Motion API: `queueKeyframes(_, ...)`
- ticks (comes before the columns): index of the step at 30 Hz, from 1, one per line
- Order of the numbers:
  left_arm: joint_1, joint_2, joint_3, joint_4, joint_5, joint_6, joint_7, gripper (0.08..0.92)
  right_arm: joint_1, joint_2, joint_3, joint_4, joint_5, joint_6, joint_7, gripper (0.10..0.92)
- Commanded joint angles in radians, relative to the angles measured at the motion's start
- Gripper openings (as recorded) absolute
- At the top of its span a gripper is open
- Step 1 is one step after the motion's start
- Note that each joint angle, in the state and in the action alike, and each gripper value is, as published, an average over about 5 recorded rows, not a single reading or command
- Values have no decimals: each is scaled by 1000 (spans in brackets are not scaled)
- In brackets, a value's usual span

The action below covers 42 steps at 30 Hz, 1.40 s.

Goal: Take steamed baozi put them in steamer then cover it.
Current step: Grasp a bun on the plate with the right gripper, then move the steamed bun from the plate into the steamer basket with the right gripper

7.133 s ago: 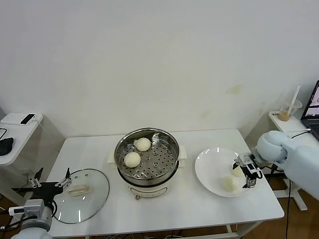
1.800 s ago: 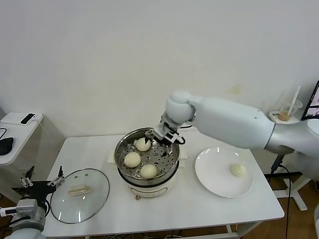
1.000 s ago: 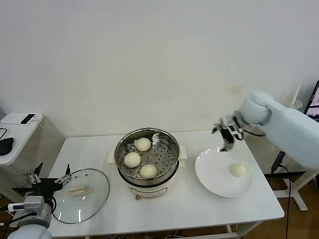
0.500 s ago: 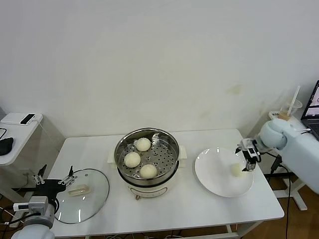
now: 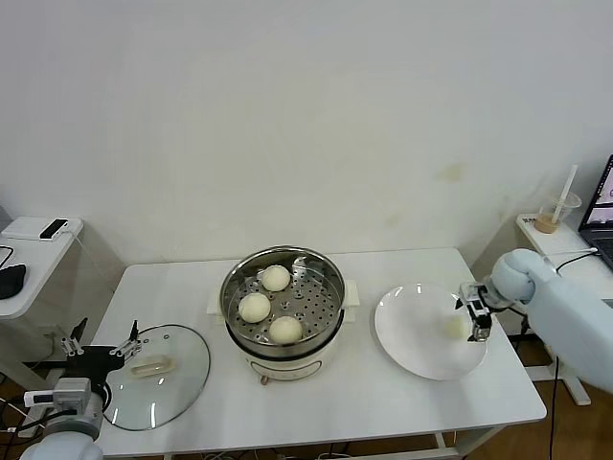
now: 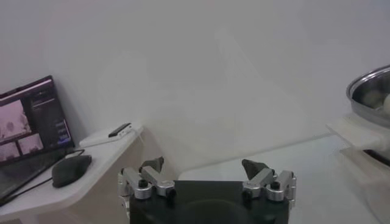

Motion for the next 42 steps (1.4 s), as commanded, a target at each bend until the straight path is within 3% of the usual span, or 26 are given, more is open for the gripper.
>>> queueKeyframes(1,-1,0,-1,4,-1,-2,1,823,-26,62,17,-89,-53,6,25,823)
queueKeyframes(17,-5,-1,0,8,0,-3,0,823,-14,83,20,-122,-53,-9,38,815)
queueKeyframes(27,-5,-2,0,4,-1,-2,-2,823,8,63,13,-102,-23,-22,14,640)
queueKeyframes(35,-3,2,-4,-1,-2,-2,-2,823,136,-17,-83,29,124,-72,-18,627)
queueKeyframes(42,-1,1,-3,-4,-1,-1,-3,823,447,-36,-317,119,278,-136,-22,626)
